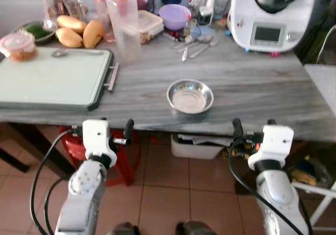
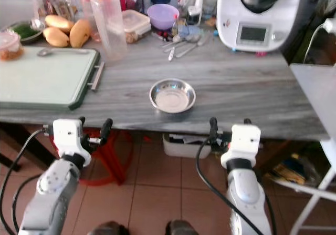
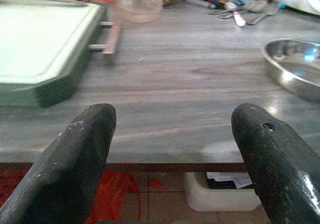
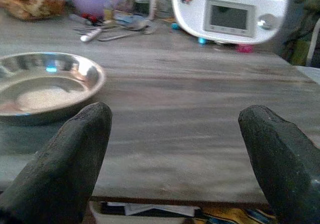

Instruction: Setting the table

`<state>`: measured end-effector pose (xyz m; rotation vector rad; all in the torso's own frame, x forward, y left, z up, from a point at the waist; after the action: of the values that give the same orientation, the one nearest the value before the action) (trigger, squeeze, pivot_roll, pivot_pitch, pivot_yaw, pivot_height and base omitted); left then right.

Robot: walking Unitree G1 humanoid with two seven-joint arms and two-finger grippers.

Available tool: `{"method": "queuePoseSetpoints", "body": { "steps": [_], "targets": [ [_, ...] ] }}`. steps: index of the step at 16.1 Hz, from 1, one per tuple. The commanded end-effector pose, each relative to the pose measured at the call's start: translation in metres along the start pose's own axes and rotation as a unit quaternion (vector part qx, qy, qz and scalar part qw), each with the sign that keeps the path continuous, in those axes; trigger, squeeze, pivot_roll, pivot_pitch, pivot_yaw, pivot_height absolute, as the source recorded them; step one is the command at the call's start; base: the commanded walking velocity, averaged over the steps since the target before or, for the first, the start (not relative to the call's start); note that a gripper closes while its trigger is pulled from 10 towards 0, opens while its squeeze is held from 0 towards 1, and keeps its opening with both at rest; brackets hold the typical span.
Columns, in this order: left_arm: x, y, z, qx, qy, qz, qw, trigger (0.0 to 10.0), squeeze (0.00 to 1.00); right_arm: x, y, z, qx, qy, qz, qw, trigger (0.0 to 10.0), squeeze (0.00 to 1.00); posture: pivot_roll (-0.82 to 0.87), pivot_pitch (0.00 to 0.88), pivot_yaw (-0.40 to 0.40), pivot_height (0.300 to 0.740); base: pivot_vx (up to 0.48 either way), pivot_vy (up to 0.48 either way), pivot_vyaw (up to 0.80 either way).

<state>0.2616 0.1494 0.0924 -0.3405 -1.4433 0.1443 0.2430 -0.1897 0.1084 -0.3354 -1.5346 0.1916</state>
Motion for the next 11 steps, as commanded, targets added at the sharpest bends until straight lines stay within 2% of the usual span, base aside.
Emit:
{"method": "queuePoseSetpoints", "body": {
  "steps": [1,11],
  "targets": [
    [0.0031,0.0011,-0.0001,0.002,-0.002,-0.002,1.000,10.0,0.00,0.0015,0.0013,-0.0001,0.002,-0.002,-0.006,1.000,10.0,0.00,-0.01,0.000,0.014,0.740,-0.244,0.000,0.00],
    [0.0041,0.0017,-0.0016,0.008,0.001,0.000,1.000,10.0,0.00,0.0039,-0.0015,-0.0045,0.003,-0.008,-0.016,1.000,10.0,0.00,-0.01,0.000,0.014,0.740,-0.294,0.000,0.00]
  ]
}}
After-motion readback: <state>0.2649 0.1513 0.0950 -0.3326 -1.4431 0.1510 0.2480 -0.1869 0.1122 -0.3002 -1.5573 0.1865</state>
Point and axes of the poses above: a point about 5 cm out from each wrist's last joint towards the gripper, its own z axis pointing back from the gripper into the wrist, its own x axis along the axis of the wrist's last joint, y = z × x, the point moved 2 cm from there along -z, pointing out of the wrist towards the gripper, and after that the axes turned 15 degrees about z, right-handed, at the moved point
